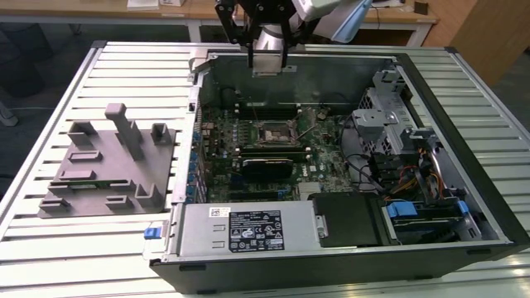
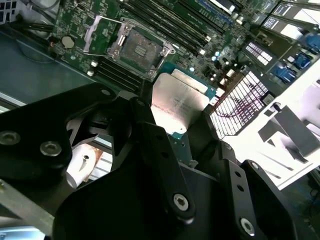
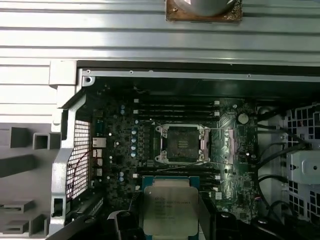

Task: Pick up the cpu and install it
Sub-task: 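Pick up the cpu and move it towards the insertion slot, then place the cpu into insertion slot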

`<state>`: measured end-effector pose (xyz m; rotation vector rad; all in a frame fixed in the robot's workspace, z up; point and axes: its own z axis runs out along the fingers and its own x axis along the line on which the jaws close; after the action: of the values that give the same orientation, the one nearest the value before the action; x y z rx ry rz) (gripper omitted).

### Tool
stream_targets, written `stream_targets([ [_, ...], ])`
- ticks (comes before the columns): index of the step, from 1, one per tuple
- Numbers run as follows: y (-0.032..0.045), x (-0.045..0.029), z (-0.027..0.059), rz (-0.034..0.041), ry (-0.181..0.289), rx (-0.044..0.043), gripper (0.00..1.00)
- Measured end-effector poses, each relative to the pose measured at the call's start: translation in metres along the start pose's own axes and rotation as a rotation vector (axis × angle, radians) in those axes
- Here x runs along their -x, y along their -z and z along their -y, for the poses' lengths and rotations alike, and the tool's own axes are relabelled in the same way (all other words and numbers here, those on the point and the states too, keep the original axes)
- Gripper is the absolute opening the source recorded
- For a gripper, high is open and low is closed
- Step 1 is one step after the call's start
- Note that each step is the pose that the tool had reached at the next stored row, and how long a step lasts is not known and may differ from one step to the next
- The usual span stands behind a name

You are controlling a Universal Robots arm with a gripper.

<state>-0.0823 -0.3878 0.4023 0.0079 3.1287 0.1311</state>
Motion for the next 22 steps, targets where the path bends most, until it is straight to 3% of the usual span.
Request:
stream_targets([
  [11, -0.0001, 0.0035, -0.0001, 0.0016, -0.018, -0.0025, 0.53],
  [22, -0.0018, 0.0035, 0.0000, 0.0179, -0.215, -0.0045, 0.53],
])
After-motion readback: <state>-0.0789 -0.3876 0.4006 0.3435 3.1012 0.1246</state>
